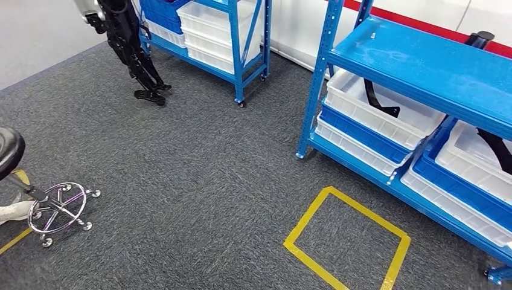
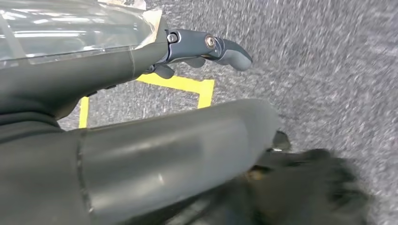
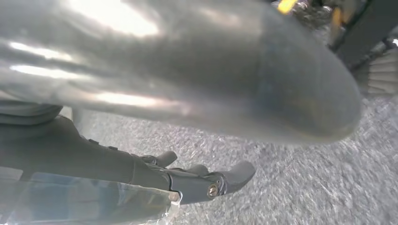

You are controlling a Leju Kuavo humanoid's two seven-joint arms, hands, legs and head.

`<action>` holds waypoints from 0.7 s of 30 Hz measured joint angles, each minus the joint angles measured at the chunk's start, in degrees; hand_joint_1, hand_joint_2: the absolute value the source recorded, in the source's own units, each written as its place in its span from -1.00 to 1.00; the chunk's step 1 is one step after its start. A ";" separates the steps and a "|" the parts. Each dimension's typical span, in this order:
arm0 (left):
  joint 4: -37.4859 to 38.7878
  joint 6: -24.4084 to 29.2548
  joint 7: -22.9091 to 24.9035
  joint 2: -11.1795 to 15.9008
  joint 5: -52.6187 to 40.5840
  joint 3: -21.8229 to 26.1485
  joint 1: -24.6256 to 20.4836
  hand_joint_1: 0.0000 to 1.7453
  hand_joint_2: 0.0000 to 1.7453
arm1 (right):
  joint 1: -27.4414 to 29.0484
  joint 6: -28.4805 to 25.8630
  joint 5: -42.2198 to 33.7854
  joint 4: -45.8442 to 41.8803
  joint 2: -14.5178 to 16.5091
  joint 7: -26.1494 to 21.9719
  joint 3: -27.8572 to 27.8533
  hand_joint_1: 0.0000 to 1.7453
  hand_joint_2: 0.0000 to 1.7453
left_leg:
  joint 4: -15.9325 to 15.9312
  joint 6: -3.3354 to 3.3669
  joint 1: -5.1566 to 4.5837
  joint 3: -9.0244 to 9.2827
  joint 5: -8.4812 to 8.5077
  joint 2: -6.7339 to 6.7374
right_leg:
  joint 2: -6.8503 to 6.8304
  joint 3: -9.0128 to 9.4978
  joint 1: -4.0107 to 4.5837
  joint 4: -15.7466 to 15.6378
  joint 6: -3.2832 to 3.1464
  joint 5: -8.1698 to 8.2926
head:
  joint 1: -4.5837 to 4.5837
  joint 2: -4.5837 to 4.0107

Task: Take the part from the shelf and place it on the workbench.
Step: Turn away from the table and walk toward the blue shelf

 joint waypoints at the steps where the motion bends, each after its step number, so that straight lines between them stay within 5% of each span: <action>1: 0.00 0.01 0.10 0.02 -0.01 0.01 0.16 -1.00 -1.00 | 0.01 0.00 -0.01 0.00 0.02 -0.01 0.00 -1.00 -1.00 | 2.26 0.06 -0.01 -1.30 -0.54 -0.24 | 0.64 0.01 0.13 0.02 -0.07 0.00 | -0.01 0.00; 3: 0.00 0.02 0.26 0.05 -0.15 0.00 0.39 -1.00 -1.00 | 0.04 0.00 -0.07 0.00 0.08 -0.01 0.00 -1.00 -1.00 | 2.55 0.29 -0.01 -2.05 1.06 -0.58 | 2.24 0.16 0.31 0.06 -0.13 0.00 | -0.02 0.00; 6: 0.00 -0.01 0.42 0.15 -0.51 -0.01 0.35 -1.00 -1.00 | 0.04 0.00 -0.13 0.00 0.19 -0.01 0.00 -1.00 -1.00 | -7.71 0.64 0.21 2.21 6.94 -2.90 | 4.41 0.38 0.49 0.20 0.09 -0.07 | 0.01 0.00; 8: 0.00 -0.04 0.59 0.19 -0.54 -0.02 0.31 -1.00 -1.00 | -0.04 0.01 -0.14 -0.01 0.25 -0.01 0.00 -1.00 -1.00 | -11.20 0.83 0.12 3.66 7.88 -4.13 | 5.54 0.06 0.67 0.20 0.67 -0.03 | 0.05 0.00; 10: 0.00 -0.06 0.68 0.17 -0.54 -0.06 0.25 -1.00 -1.00 | 0.12 0.00 -0.13 -0.01 0.23 -0.01 0.00 -1.00 -1.00 | -11.56 1.41 -0.19 3.75 7.98 -3.14 | 6.45 -0.45 0.63 0.00 1.51 0.13 | 0.07 0.00; 13: 0.00 -0.07 0.66 0.18 -0.54 -0.15 0.14 -1.00 -1.00 | 0.33 -0.03 -0.13 0.01 0.31 0.01 0.00 -1.00 -1.00 | -12.42 2.66 -0.13 4.06 8.57 -1.32 | 3.13 -2.40 0.65 3.57 1.96 -1.70 | 0.30 0.00; 15: 0.00 -0.07 0.64 0.22 -0.54 -0.16 0.24 -1.00 -1.00 | 0.15 -0.04 -0.13 0.01 0.39 0.01 0.00 -1.00 -1.00 | -12.56 3.00 -0.32 4.07 8.62 0.13 | 0.49 -6.14 0.59 10.95 1.73 -4.99 | 0.49 0.00; 17: 0.00 -0.07 0.64 0.25 -0.54 -0.18 0.35 -1.00 -1.00 | 0.08 -0.04 -0.13 0.00 0.40 0.01 0.00 -1.00 -1.00 | -12.55 3.06 -0.41 4.06 8.49 1.71 | 0.07 -8.90 0.43 16.29 2.08 -6.61 | 0.50 0.00; 19: 0.00 -0.07 0.64 0.22 -0.54 -0.21 0.36 -1.00 -1.00 | 0.20 -0.04 -0.13 0.01 0.38 0.01 0.00 -1.00 -1.00 | -12.54 2.91 -0.33 4.24 8.30 3.02 | -0.46 -7.34 0.23 13.24 3.13 -4.84 | 0.52 0.00; 21: 0.00 -0.08 0.64 0.17 -0.54 -0.23 0.36 -1.00 -1.00 | 0.23 -0.04 -0.10 0.01 0.36 0.01 0.00 -1.00 -1.00 | -12.46 2.36 -0.46 4.67 7.90 4.11 | -2.91 -2.89 0.25 4.84 3.82 -1.73 | 0.60 0.00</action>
